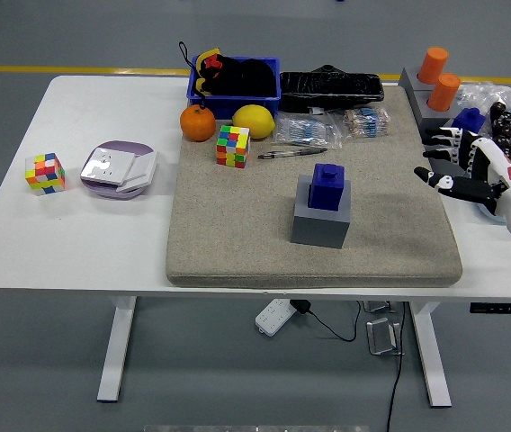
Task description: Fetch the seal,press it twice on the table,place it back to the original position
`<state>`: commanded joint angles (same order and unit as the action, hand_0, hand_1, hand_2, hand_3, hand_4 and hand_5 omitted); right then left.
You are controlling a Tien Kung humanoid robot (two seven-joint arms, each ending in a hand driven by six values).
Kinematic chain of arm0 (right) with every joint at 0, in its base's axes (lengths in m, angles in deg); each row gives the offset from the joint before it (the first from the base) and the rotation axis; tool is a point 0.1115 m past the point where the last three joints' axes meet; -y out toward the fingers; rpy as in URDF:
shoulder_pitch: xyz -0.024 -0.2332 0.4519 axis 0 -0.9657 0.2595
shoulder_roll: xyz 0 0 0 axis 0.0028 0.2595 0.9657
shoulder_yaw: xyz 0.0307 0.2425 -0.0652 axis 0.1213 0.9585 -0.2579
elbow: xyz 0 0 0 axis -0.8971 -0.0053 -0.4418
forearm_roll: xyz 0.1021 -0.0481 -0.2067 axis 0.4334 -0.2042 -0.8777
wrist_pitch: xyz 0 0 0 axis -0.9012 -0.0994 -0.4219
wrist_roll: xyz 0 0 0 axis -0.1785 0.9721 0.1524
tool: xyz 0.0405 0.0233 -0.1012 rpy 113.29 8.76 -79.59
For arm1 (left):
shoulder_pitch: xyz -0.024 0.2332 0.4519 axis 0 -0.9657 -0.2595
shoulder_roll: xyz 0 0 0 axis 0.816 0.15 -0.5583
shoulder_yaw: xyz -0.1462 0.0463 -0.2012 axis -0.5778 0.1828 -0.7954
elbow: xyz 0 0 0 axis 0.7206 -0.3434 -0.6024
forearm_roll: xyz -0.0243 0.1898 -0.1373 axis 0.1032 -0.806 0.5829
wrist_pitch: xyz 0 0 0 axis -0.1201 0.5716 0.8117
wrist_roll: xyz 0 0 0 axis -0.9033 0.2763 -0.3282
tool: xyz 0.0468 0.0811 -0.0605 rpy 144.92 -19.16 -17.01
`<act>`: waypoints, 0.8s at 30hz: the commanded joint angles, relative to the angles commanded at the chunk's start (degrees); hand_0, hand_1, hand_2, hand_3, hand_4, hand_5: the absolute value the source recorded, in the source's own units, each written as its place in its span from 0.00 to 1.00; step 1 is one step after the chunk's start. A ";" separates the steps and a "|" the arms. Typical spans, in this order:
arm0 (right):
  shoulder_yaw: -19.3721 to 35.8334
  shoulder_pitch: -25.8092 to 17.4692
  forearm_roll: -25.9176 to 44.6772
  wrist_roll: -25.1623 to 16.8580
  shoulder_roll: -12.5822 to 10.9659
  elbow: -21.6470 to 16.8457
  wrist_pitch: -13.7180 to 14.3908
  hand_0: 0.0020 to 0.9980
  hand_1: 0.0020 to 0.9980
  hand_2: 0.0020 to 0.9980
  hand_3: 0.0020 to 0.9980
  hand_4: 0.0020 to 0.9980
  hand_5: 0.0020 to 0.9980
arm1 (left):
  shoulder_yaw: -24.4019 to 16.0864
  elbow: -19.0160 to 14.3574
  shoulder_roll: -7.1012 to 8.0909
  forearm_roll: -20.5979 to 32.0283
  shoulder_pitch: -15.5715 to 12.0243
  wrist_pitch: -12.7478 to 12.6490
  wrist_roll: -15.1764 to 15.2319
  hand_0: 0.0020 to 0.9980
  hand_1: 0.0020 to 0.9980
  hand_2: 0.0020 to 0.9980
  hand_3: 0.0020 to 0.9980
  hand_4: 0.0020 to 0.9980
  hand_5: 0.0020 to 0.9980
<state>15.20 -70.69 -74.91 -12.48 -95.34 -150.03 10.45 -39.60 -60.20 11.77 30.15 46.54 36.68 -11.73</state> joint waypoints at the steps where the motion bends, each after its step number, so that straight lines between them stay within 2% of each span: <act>1: -0.45 0.20 -0.06 0.01 0.03 0.08 -0.22 0.81 0.74 0.77 0.79 0.94 0.03 | 0.01 -0.01 0.02 0.00 0.02 0.00 0.01 0.82 0.81 0.79 0.84 0.79 0.40; 5: -3.45 1.43 -0.07 0.22 0.23 0.59 -1.46 0.81 0.74 0.77 0.79 0.94 0.03 | -0.04 -0.07 0.16 -0.13 0.08 0.03 0.06 0.82 0.81 0.79 0.84 0.79 0.40; 6: -4.35 1.81 -0.12 0.22 0.33 0.76 -1.66 0.85 0.80 0.83 0.87 0.99 0.01 | 0.05 -0.07 0.18 -0.09 0.08 0.04 0.05 0.81 0.82 0.79 0.83 0.79 0.40; 11: -8.09 3.59 0.35 -0.15 1.12 1.76 -1.80 0.85 0.80 0.83 0.87 0.99 0.01 | 0.66 -0.08 0.20 0.24 0.08 0.09 -0.01 0.81 0.82 0.79 0.83 0.79 0.40; 12: -8.74 3.99 0.46 -0.27 1.35 2.02 -1.70 0.85 0.85 0.89 0.89 1.00 0.00 | 0.86 -0.06 0.19 0.37 0.08 0.09 -0.03 0.81 0.82 0.79 0.84 0.79 0.40; 23: -13.37 6.44 0.75 -1.37 2.56 3.98 0.08 0.85 0.86 0.90 0.90 1.00 0.01 | 1.36 -0.11 0.25 0.47 0.13 0.13 -0.01 0.81 0.82 0.79 0.84 0.79 0.40; 24: -13.81 6.61 0.83 -1.66 2.63 4.19 0.46 0.82 0.81 0.83 0.86 0.99 0.00 | 1.44 -0.10 0.22 0.48 0.11 0.14 -0.03 0.81 0.82 0.79 0.84 0.79 0.40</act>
<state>1.38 -64.08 -74.08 -14.13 -92.71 -145.84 10.92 -38.17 -60.30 11.99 30.63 46.64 36.82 -11.75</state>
